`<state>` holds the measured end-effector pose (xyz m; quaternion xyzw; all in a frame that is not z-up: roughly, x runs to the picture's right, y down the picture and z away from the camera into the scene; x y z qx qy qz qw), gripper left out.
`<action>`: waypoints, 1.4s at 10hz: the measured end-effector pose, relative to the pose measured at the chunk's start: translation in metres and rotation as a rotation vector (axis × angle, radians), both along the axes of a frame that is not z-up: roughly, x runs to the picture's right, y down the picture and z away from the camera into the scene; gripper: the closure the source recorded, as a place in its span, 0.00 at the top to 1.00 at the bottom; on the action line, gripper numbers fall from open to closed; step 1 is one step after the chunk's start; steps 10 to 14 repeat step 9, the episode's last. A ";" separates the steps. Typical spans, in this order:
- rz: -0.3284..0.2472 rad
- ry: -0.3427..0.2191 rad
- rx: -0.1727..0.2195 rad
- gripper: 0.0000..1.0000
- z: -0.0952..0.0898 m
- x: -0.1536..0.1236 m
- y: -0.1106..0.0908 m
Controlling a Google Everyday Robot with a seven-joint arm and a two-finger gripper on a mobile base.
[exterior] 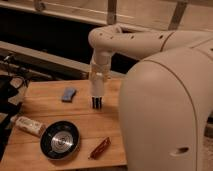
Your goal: Place the ceramic cup over the eraser
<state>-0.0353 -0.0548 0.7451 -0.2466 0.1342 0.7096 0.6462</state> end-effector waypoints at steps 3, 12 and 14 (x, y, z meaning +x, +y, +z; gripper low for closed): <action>0.007 -0.003 -0.025 0.80 0.007 0.000 0.008; 0.006 -0.018 -0.032 0.47 0.015 -0.021 0.002; 0.006 -0.018 -0.032 0.47 0.015 -0.021 0.002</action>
